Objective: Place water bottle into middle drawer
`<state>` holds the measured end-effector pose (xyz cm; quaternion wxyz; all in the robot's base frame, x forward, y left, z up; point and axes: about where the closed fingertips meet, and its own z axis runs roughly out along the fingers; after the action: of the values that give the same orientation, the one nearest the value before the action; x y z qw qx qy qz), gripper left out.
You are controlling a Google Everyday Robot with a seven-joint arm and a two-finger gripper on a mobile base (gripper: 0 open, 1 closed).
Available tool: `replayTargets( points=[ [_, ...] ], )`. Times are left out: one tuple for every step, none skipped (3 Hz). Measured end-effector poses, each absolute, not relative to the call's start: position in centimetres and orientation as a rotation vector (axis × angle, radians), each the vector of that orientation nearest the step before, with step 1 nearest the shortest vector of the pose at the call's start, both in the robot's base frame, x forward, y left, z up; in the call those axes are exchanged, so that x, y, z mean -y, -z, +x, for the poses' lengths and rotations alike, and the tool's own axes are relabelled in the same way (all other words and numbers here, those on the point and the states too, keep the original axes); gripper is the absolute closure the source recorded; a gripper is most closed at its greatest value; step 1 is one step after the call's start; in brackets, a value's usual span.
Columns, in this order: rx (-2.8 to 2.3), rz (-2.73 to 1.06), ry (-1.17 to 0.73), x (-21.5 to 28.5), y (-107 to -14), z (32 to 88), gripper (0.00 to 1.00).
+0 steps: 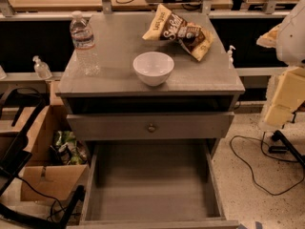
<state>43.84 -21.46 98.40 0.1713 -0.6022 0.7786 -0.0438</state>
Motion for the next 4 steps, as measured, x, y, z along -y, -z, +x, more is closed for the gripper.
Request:
replayTargets(
  points=[
    [-2.210, -1.709, 0.124, 21.5, -98.4, 43.8, 0.00],
    [-2.112, -1.649, 0.045, 19.8, -99.1, 45.7, 0.00],
    [-1.937, -1.469, -0.086, 18.8, -100.4, 50.2, 0.00],
    [-1.753, -1.320, -0.230, 17.1, -100.2, 54.3, 0.00]
  ],
)
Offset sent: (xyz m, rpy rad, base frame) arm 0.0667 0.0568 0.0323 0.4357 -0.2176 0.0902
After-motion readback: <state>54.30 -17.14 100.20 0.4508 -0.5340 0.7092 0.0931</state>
